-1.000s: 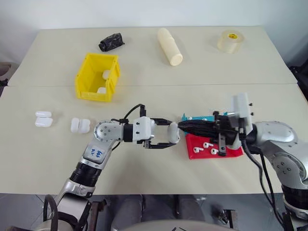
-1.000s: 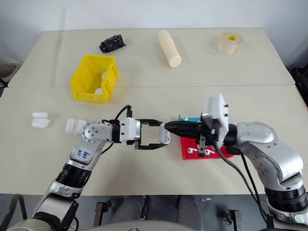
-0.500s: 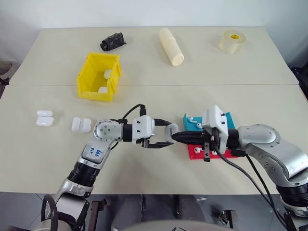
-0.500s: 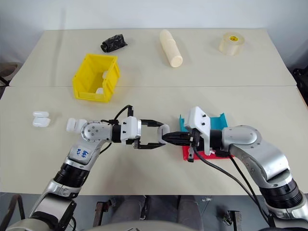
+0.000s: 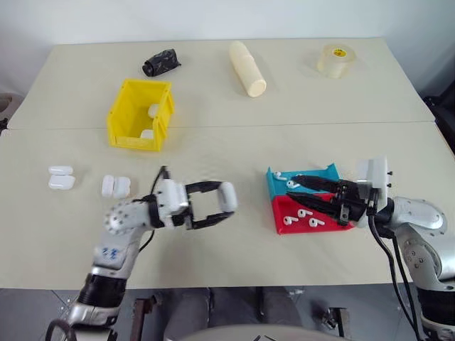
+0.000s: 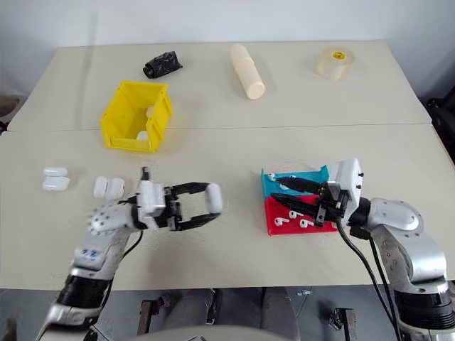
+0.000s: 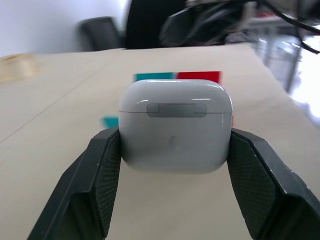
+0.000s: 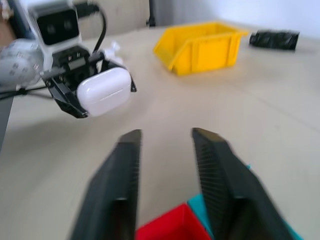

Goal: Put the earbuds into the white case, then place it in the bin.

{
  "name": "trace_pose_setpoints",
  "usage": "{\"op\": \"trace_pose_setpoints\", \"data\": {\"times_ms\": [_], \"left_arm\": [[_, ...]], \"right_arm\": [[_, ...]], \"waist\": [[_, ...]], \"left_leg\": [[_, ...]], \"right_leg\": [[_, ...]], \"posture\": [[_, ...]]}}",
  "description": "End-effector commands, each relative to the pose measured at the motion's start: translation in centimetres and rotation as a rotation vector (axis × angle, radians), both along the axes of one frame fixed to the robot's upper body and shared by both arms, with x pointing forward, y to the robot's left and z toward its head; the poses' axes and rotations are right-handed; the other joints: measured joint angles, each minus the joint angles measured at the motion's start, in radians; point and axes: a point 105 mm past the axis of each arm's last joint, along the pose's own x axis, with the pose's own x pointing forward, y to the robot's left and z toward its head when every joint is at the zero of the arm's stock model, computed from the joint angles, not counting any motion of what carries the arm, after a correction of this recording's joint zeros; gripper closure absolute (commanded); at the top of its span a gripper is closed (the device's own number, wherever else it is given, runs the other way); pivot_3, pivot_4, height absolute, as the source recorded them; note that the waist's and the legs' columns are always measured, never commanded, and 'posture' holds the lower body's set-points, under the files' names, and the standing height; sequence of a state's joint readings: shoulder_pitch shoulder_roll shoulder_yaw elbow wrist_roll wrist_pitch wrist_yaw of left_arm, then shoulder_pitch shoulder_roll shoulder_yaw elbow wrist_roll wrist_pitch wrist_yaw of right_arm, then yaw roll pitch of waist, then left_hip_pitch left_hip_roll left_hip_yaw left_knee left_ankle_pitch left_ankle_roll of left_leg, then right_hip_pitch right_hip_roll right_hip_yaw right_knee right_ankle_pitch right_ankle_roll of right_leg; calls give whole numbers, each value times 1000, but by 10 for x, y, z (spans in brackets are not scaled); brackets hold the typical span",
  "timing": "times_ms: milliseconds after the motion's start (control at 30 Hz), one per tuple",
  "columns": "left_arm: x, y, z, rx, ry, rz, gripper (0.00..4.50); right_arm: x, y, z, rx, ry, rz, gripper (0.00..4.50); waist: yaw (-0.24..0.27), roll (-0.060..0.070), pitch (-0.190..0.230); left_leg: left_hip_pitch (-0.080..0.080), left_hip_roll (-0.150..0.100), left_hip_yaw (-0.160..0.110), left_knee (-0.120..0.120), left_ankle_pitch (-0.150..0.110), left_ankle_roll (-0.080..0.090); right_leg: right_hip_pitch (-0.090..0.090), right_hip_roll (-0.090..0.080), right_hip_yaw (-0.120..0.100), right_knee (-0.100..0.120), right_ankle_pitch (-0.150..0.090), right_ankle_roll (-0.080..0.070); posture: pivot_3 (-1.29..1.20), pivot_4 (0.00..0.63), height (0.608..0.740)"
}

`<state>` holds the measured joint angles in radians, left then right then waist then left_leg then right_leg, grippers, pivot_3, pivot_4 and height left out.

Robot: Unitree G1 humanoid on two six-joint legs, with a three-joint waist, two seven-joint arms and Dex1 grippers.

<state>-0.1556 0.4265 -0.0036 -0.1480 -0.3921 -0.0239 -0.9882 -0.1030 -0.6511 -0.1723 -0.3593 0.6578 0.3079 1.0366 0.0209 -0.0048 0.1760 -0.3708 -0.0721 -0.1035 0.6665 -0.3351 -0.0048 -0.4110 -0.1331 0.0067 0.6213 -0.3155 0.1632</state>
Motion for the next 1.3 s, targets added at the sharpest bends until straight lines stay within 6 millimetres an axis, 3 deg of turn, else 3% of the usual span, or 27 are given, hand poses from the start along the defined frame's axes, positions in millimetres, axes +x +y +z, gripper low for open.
{"op": "trace_pose_setpoints", "data": {"times_ms": [33,167,200,333,500,667,800,1000,1167,1300], "left_arm": [[3,27,17,-124,-11,177,1721],[14,73,24,-305,57,504,1721],[15,82,23,-332,75,572,1721],[23,104,18,-393,131,767,1721],[55,120,34,-416,112,901,1721],[103,130,57,-366,68,956,1721],[134,135,58,-307,113,997,1721],[157,135,52,-225,164,996,1721],[154,130,55,-205,151,951,141],[142,127,66,-200,86,871,63]], "right_arm": [[-10,7,11,21,-113,14,1492],[-18,11,8,79,-171,25,108],[-18,11,7,89,-169,21,21],[-18,12,6,109,-163,20,21],[-13,9,2,90,-178,-6,21],[-8,8,2,75,-190,-25,21],[-8,11,3,74,-201,-25,21],[-9,18,6,83,-220,-25,21],[-12,21,5,86,-222,-29,0],[-11,20,5,86,-220,-33,0]], "waist": [[3,0,0],[5,0,0],[4,0,0],[4,0,0],[8,-1,0],[4,-1,0],[-1,-2,0],[-5,-2,0],[-6,-2,0],[-6,-2,0]], "left_leg": [[0,-1,0,0,0,0],[0,-1,-2,0,0,0],[0,-1,-2,0,0,0],[1,-1,-1,0,0,0],[0,-2,-2,1,0,0],[1,-3,-1,0,0,0],[1,-3,0,-1,0,0],[0,-3,0,-1,0,0],[0,-3,0,0,0,0],[0,-2,0,0,0,0]], "right_leg": [[0,-1,0,0,0,0],[1,-1,0,0,0,0],[1,-1,0,0,0,0],[1,0,0,0,0,0],[1,0,0,0,0,0],[1,0,0,1,0,0],[0,1,-1,4,0,0],[-1,1,-1,4,0,0],[-1,0,-1,5,0,0],[-1,0,-1,5,0,0]], "posture": [[0,150,740],[0,150,740],[0,150,740],[0,150,740],[0,150,740],[0,150,740],[0,150,740],[0,150,740],[0,150,740],[0,150,740]]}}
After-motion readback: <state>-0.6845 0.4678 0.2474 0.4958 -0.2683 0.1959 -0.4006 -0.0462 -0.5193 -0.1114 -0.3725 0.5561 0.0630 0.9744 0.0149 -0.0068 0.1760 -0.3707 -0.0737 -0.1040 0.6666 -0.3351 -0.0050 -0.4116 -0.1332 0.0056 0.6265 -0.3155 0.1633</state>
